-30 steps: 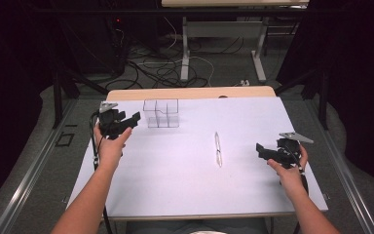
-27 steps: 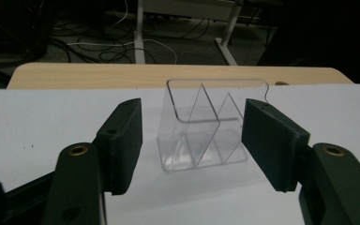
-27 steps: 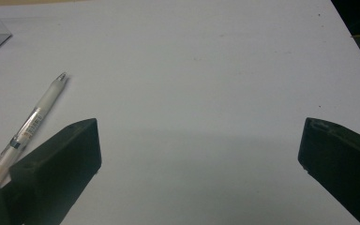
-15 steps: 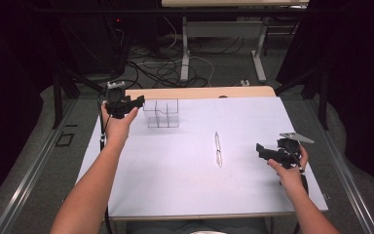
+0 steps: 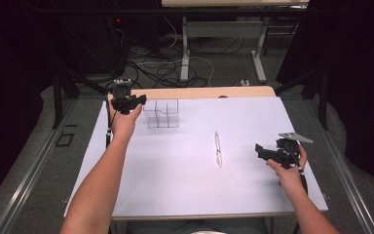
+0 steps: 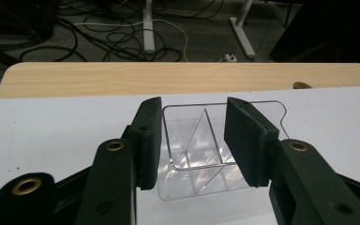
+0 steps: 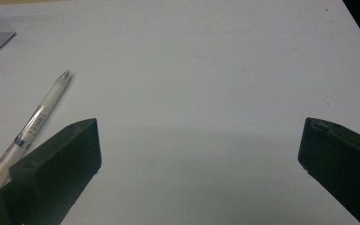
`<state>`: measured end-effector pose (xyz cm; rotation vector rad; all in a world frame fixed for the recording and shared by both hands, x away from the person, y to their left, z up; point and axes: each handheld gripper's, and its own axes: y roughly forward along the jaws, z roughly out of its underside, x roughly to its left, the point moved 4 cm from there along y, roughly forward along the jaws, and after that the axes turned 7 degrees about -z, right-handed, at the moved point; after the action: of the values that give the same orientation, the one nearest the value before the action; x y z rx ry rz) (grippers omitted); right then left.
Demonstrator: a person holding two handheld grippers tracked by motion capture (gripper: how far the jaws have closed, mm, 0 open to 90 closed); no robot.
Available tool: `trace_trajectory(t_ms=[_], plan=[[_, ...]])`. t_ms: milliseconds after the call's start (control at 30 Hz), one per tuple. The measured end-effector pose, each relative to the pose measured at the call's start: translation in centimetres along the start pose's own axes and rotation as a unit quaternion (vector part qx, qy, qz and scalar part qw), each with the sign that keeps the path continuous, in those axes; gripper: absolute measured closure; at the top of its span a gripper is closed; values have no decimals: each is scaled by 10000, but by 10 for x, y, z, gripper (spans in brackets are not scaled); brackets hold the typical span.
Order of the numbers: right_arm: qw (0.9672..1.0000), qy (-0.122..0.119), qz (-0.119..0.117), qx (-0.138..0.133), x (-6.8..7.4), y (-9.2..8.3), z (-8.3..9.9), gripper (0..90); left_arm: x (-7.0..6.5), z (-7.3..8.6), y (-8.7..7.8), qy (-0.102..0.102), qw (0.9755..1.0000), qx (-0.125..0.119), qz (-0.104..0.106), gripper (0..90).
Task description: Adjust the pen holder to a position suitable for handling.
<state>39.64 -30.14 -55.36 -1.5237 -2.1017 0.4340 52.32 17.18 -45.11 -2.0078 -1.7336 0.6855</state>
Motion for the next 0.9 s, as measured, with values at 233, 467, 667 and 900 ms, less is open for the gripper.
trace_trajectory(t_ms=[233, 467, 667, 900], plan=[[10000, 8, -5, 9, 0, 1, 0, 0, 0, 2, 11, 74, 9999, 82, 16, 626], [10000, -4, -17, 29, 1, 1, 1, 0, -1, 7, 22, 135, 9997, 224, -21, 680], [10000, 12, -23, 29, 1, 2, 1, 0, -1, 11, 30, 202, 9989, 425, -63, 718], [10000, 30, -27, 56, 1, 2, 2, 0, -4, 17, 40, 243, 9979, 601, -93, 776]])
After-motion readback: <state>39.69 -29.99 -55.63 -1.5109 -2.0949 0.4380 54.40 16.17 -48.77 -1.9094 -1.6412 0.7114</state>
